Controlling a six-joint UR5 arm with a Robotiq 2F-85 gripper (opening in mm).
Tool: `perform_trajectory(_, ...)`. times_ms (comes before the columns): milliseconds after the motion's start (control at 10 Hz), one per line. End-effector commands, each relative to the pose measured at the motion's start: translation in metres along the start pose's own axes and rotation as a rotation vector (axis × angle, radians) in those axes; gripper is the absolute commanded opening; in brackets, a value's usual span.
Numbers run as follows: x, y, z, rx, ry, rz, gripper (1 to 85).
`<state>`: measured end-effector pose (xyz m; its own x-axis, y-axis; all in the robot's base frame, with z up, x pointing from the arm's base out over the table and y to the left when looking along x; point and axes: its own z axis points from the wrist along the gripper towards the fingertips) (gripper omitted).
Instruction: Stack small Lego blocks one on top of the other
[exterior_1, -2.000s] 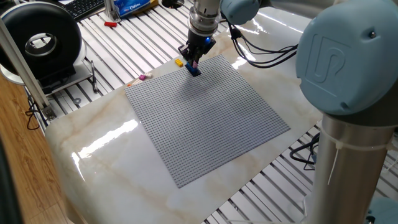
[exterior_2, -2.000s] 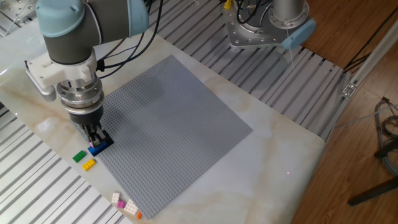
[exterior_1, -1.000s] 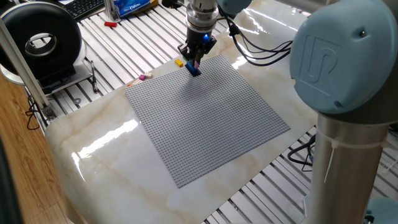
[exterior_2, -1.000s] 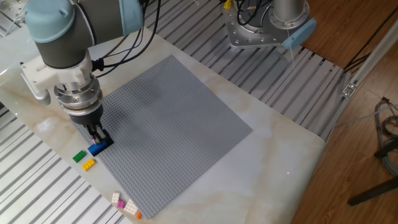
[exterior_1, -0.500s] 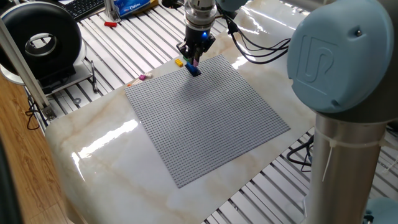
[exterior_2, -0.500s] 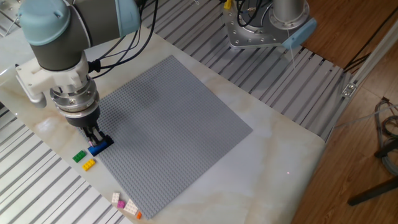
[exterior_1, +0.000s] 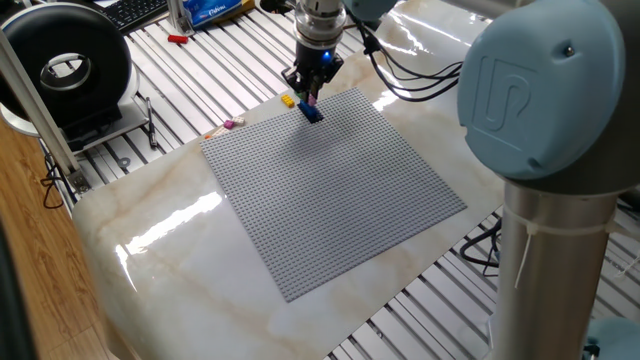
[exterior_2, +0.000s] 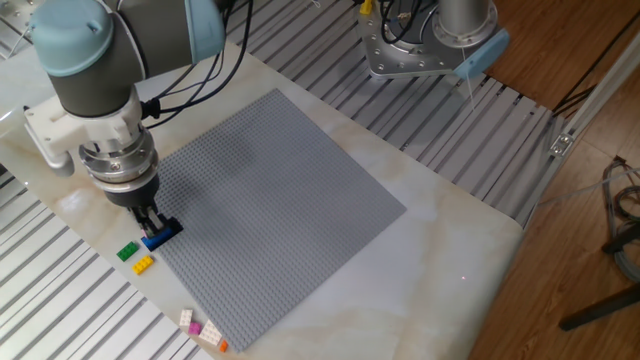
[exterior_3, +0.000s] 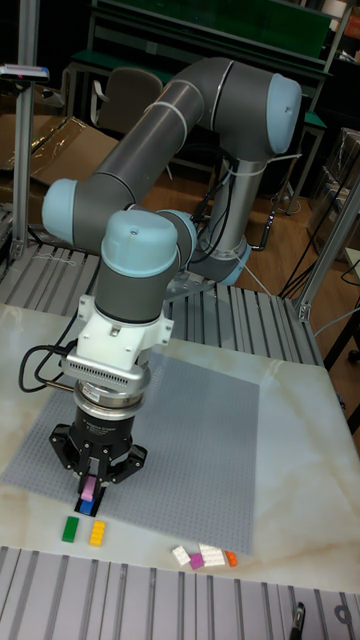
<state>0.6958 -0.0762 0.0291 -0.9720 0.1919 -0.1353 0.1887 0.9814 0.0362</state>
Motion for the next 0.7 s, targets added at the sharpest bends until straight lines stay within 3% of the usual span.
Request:
perform_trajectory(0,-0.0025,0.0026,0.0017,-0.01,-0.008,0.007,1.0)
perform_trajectory(600,-0.0006,0.0038,0.0058,-0.023,-0.005,0.021,1.0)
